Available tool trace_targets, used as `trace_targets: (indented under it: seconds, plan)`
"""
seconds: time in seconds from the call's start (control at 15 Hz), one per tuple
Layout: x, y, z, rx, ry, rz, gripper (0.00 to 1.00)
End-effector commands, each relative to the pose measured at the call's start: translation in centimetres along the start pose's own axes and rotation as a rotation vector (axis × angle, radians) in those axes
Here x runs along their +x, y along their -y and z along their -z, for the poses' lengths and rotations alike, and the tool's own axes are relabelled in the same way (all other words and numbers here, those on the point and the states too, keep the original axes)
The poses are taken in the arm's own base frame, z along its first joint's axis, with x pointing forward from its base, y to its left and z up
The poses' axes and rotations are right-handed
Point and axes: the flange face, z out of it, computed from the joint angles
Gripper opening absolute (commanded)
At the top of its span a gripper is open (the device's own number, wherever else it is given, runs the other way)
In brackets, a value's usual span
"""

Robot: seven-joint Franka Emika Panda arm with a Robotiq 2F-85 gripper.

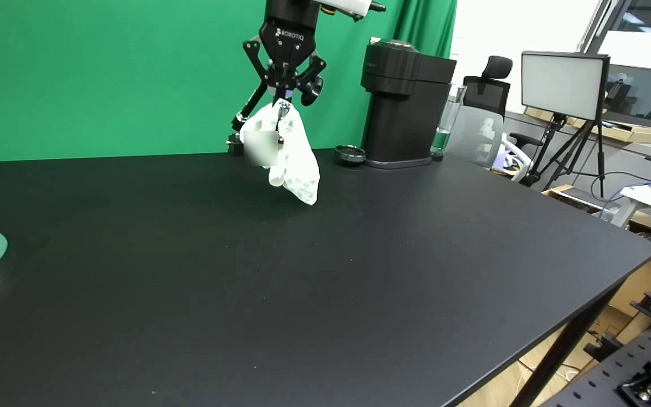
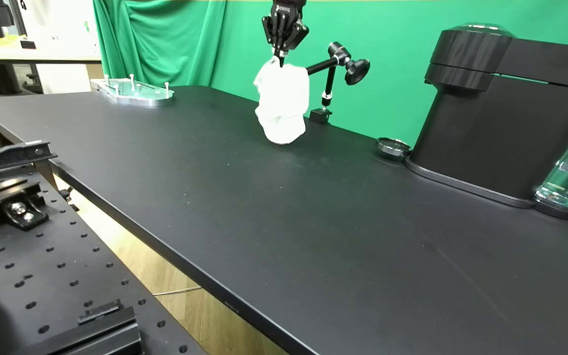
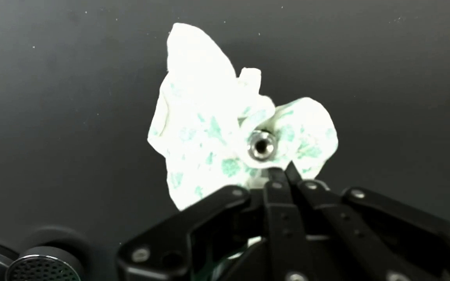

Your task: Remove the white cloth from the black stand

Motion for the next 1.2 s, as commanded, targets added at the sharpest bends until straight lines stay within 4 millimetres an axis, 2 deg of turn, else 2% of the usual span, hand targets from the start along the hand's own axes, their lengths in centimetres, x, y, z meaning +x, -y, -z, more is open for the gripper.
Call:
trace_targets:
  seconds: [0.0, 0.4, 0.6, 0.73, 0.8, 0.93, 1.13]
  plan:
    - [-2.0, 2.9, 0.6, 0.014, 0.05, 0.067, 0.0]
    - [-6.3, 8.6, -0.7, 0.019, 0.142, 0.262, 0.0]
    - [-8.2, 10.1, -1.5, 0.008, 0.181, 0.327, 0.0]
    - [-9.0, 10.5, -2.0, -0.001, 0.201, 0.36, 0.0]
    - [-9.4, 10.5, -2.2, -0.009, 0.209, 0.379, 0.27]
    - [-10.1, 10.3, -2.7, -0.018, 0.23, 0.41, 0.32]
    - [-11.3, 9.5, -3.4, -0.034, 0.291, 0.467, 0.55]
